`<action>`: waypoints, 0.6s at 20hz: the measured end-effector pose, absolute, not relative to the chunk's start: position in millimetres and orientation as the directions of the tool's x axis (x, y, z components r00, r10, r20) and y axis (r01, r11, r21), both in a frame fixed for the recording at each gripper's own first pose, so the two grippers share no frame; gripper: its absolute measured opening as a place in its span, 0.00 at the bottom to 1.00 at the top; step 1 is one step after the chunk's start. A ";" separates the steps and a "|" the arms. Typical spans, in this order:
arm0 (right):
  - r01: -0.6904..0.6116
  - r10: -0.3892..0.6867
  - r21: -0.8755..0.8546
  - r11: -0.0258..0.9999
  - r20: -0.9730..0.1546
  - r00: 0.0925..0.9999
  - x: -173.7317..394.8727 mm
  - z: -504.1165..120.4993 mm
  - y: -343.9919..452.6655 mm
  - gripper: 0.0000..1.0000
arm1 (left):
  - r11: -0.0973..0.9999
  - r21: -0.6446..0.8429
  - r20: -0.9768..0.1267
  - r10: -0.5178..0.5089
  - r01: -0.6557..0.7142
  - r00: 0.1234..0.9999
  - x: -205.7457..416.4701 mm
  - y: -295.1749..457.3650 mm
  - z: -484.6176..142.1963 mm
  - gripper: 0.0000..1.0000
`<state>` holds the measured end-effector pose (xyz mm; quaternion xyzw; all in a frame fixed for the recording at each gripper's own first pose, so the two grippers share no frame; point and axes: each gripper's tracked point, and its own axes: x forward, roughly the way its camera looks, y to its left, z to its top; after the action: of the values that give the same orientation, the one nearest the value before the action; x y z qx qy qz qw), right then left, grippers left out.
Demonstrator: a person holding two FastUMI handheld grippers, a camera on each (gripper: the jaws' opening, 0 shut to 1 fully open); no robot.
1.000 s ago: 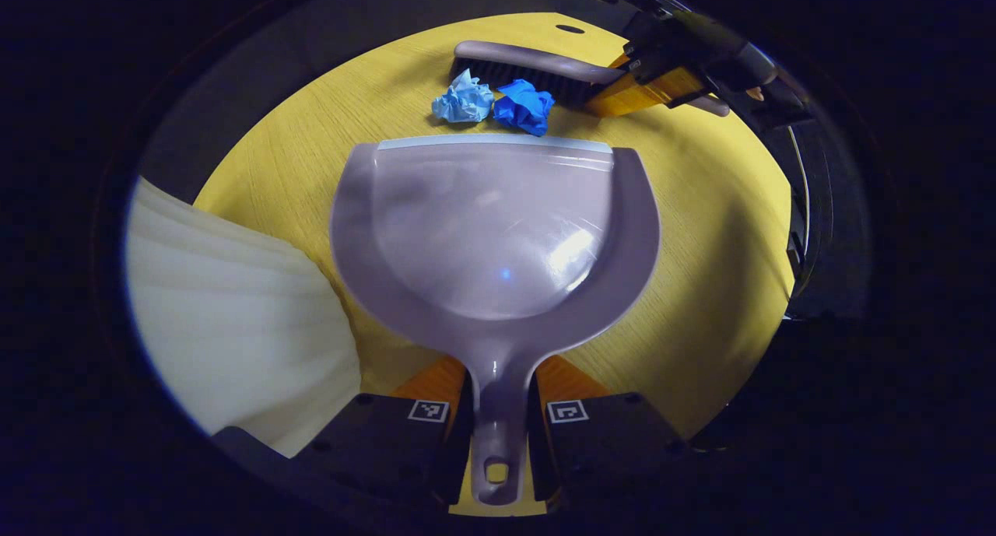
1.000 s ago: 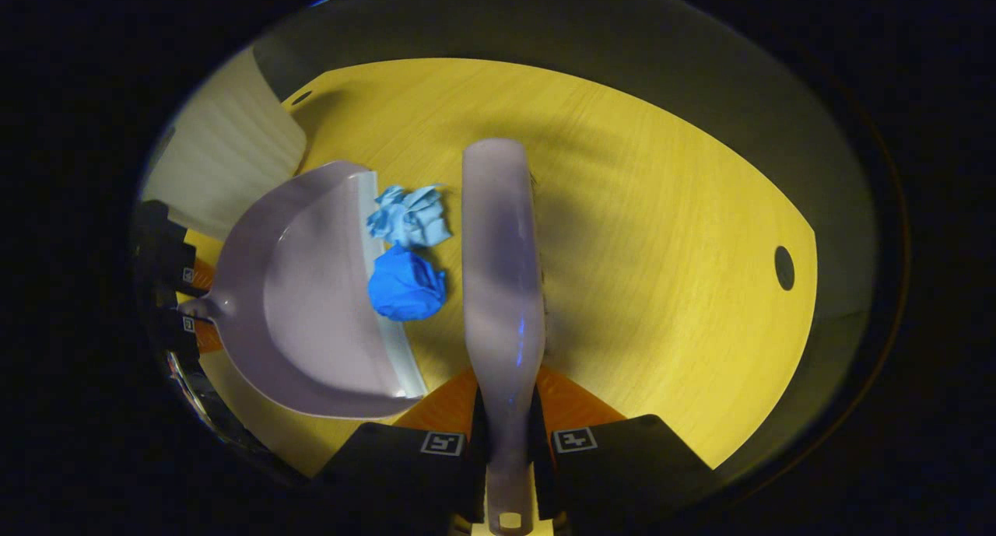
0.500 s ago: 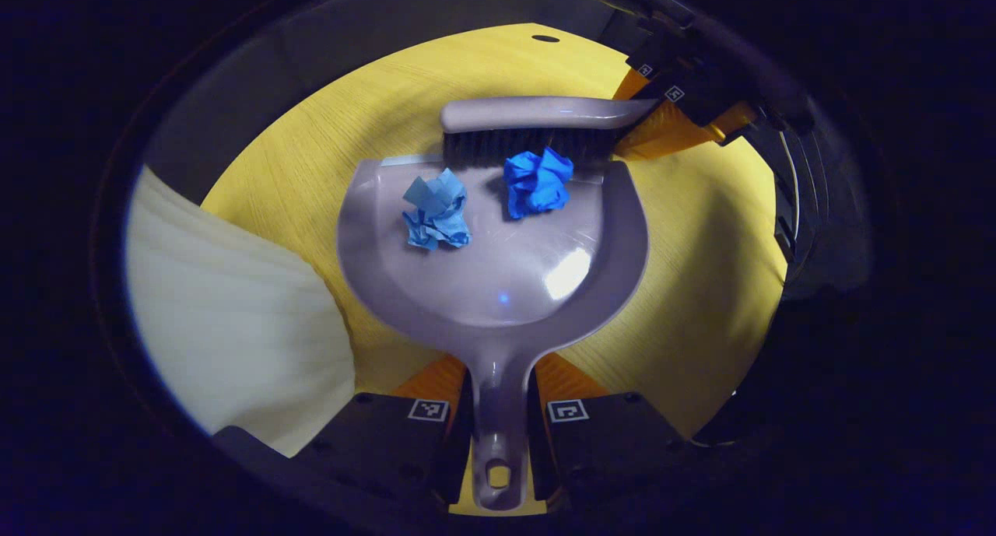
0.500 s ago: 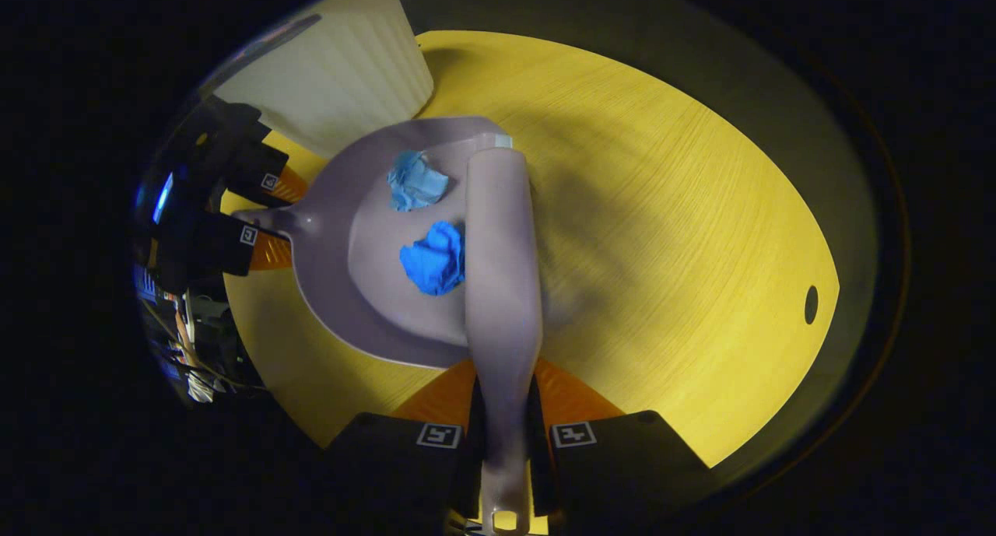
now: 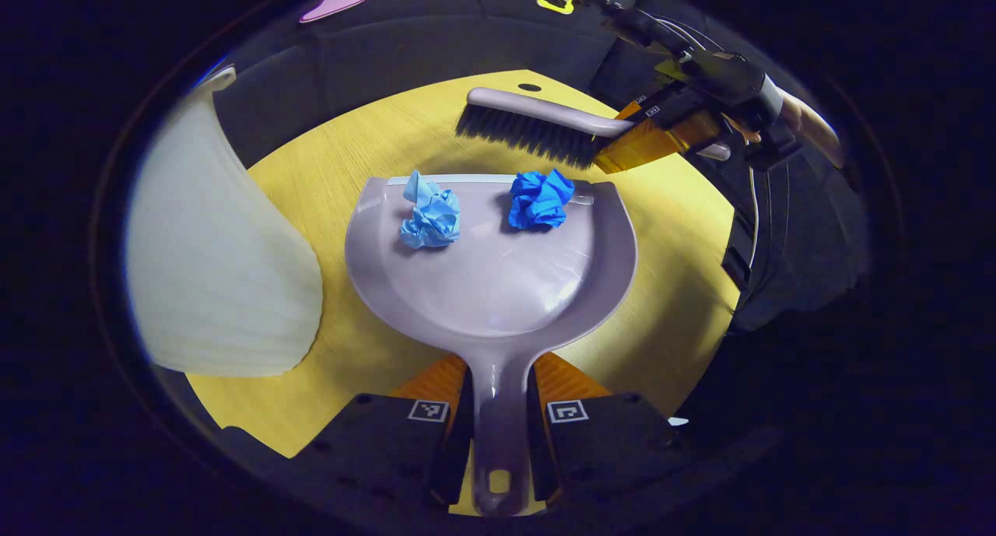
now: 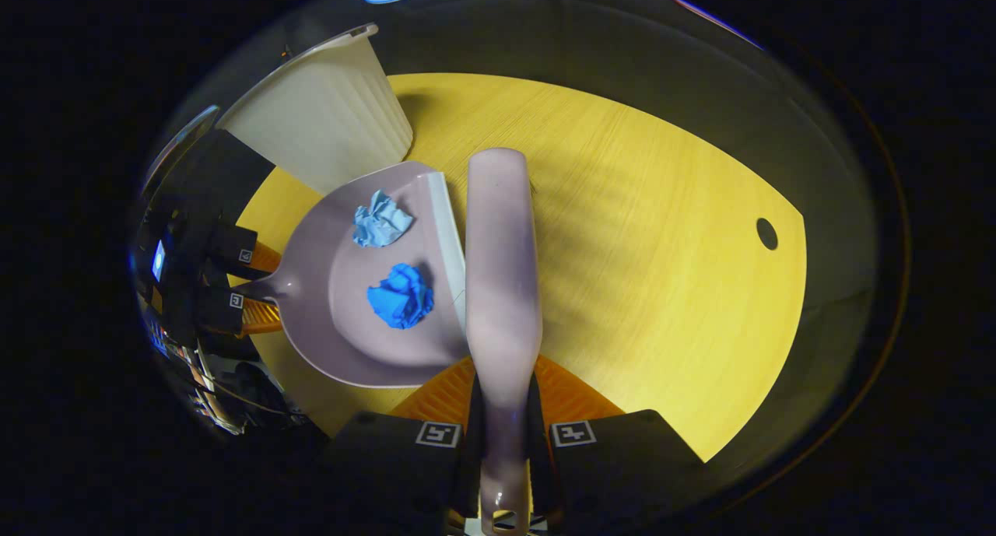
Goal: Pick up the small broom and dustpan from the desktop, sweep the trash into the dustpan with the broom, and then empty the trash into the garbage bin.
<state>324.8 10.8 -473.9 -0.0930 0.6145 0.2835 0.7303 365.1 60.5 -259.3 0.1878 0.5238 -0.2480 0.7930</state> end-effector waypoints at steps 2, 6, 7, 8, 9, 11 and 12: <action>-0.500 0.308 0.213 0.840 -0.944 0.116 327.6 -479.3 -1.7 0.28 | 0.815 0.045 -0.921 -0.190 0.578 0.339 362.3 58.6 -257.1 0.30; -0.454 0.322 0.220 0.863 -0.933 0.160 326.7 -466.9 -25.2 0.28 | 0.812 0.088 -0.910 -0.169 0.576 0.377 361.2 61.7 -247.4 0.30; -0.447 0.323 0.219 0.867 -0.931 0.170 326.0 -465.1 -30.3 0.28 | 0.819 0.097 -0.906 -0.162 0.565 0.391 364.0 62.6 -243.0 0.30; -0.443 0.322 0.217 0.870 -0.930 0.177 323.7 -463.1 -32.2 0.28 | 0.832 0.099 -0.902 -0.157 0.546 0.403 363.3 62.3 -237.2 0.30; -0.436 0.322 0.218 0.873 -0.930 0.180 321.9 -461.6 -33.6 0.28 | 0.854 0.095 -0.896 -0.150 0.511 0.419 366.5 61.8 -233.2 0.30; -0.434 0.334 0.226 0.872 -0.923 0.190 318.7 -458.3 -33.4 0.28 | 0.896 0.114 -0.875 -0.113 0.428 0.470 377.7 65.9 -224.8 0.29; -0.428 0.341 0.233 0.873 -0.920 0.196 315.8 -456.6 -35.7 0.28 | 0.914 0.144 -0.861 -0.074 0.379 0.504 387.1 71.3 -221.0 0.30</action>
<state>315.8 -35.7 -456.6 -0.0373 0.5833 0.2488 0.7723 387.1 71.3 -221.0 0.1589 0.4800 -0.1327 0.8525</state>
